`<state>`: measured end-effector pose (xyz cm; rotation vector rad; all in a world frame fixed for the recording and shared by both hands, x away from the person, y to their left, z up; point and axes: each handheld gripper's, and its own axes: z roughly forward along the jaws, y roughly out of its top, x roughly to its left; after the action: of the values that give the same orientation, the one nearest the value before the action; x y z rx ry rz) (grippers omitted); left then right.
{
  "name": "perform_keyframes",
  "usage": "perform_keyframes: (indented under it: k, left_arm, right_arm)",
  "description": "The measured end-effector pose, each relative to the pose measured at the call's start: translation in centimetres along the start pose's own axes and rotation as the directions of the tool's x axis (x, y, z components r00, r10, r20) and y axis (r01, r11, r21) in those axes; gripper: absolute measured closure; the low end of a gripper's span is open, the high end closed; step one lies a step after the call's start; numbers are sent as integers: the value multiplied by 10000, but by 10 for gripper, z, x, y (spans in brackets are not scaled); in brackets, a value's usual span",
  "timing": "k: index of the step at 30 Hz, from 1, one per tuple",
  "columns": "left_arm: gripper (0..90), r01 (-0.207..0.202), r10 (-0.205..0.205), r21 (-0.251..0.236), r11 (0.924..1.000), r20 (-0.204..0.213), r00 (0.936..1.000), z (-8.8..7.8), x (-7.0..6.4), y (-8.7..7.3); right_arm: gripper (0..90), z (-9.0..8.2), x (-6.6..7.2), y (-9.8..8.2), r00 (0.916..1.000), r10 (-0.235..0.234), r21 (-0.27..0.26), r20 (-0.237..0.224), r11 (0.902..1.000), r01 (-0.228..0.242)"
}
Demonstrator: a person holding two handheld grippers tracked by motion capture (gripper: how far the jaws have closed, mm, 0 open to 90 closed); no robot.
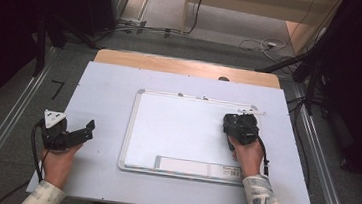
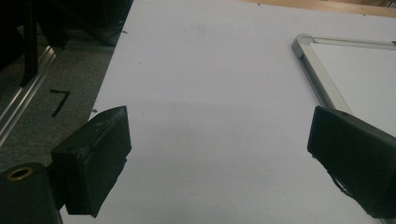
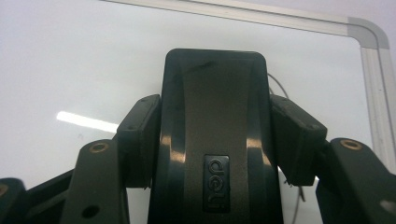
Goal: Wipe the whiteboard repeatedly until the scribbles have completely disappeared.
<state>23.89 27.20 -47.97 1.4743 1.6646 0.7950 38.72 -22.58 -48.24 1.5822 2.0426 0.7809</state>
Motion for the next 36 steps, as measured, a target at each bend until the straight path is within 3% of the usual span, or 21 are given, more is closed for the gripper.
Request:
perform_keyframes:
  k: [10,16,18,27,36]
  left_arm:
    - [68,20,-20,9,10000,-5,10000,-1,1,0]
    - [68,45,-45,18,10000,-34,10000,-1,2,0]
    - [68,57,-56,5,10000,-33,10000,-1,2,0]
    - [68,31,-31,4,10000,-15,10000,-1,1,0]
    - [68,-98,98,-24,9999,69,9999,2,-5,2]
  right_arm:
    - [376,1,-17,1,9992,167,3,359,9999,-168]
    - [376,-2,-37,0,9962,650,85,584,9978,-656]
    - [376,-3,-39,-1,9964,562,113,640,9983,-571]
    - [379,-10,-28,-9,9963,296,145,805,9994,-308]
    - [380,-9,6,-10,9983,-401,77,419,9992,398]
